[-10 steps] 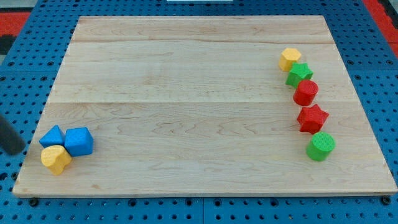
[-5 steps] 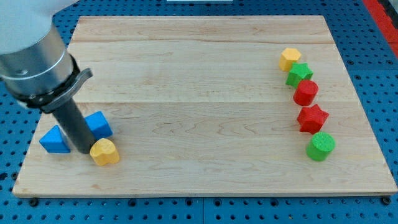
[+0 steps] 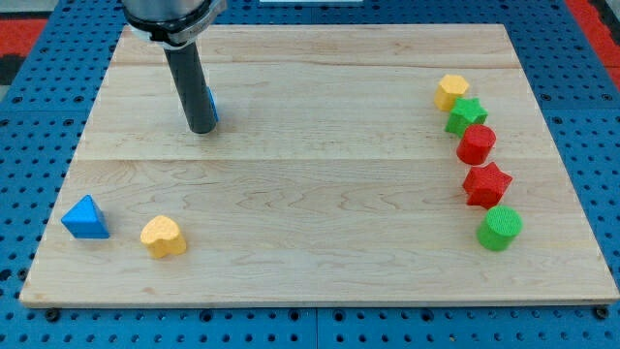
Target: Push the blue cube towards top center
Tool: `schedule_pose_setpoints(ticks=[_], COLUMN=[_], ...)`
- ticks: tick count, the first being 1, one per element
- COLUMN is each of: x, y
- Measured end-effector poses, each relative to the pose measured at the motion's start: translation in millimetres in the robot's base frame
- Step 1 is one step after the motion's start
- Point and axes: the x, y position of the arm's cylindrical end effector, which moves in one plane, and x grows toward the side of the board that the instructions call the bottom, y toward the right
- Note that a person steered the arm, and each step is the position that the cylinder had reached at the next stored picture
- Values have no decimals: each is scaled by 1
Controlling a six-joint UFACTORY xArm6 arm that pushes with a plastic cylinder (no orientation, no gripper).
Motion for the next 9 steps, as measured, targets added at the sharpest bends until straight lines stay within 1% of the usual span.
schedule_pose_setpoints(ticks=[3, 4, 5, 6, 7, 8, 9], x=[0, 2, 16, 28, -9, -36, -34], y=[-2, 12, 16, -32, -45, -24, 94])
